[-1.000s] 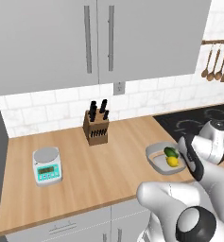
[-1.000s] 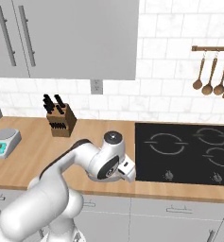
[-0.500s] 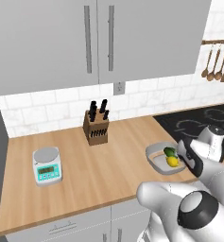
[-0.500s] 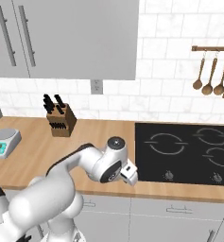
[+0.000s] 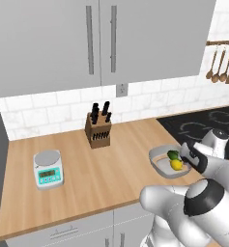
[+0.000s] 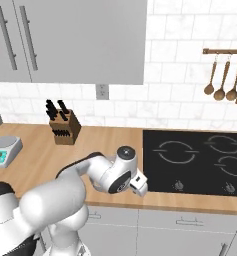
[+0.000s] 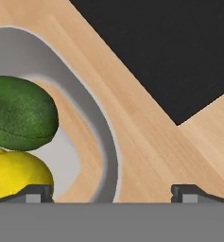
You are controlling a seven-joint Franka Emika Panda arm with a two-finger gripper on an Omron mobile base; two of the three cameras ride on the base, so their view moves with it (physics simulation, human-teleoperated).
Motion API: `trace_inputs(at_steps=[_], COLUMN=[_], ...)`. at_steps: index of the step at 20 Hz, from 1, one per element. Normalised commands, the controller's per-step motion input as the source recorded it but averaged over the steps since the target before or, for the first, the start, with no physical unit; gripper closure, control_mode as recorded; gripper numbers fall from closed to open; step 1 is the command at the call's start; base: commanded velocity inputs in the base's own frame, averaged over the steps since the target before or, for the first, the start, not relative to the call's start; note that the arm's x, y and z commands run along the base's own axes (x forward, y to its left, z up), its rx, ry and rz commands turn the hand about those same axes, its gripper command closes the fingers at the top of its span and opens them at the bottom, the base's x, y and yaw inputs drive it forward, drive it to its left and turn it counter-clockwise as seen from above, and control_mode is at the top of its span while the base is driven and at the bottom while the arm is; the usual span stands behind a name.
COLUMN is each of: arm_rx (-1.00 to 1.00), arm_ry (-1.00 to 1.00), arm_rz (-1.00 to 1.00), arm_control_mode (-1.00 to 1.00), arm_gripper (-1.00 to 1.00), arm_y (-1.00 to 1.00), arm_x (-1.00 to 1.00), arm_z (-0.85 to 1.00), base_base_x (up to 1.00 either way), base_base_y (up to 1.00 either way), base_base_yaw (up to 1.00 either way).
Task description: Take the meat container that has the steak and place it on the second highest rack of the freezer. Then take the vegetable container that has the avocado and lemon and place it on the highest rack of the freezer.
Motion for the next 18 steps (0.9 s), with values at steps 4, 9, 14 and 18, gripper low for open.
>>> trace_inputs(at_steps=[4,9,14,18], arm_rx=[0.0,0.0,0.0,0.0], arm_ry=[0.0,0.0,0.0,0.0], arm_rz=[0.0,0.0,0.0,0.0], arm_control_mode=[-1.0,-1.0,-1.0,-1.0], arm_gripper=[-1.0,-1.0,-1.0,-1.0], arm_y=[0.0,0.0,0.0,0.0], arm_x=[0.0,0.0,0.0,0.0], arm_z=[-0.21,-0.19,-0.01,0.0], base_base_x=[0.0,0.0,0.0,0.0], base_base_y=[0.0,0.0,0.0,0.0], base_base_yaw=[0.0,0.0,0.0,0.0])
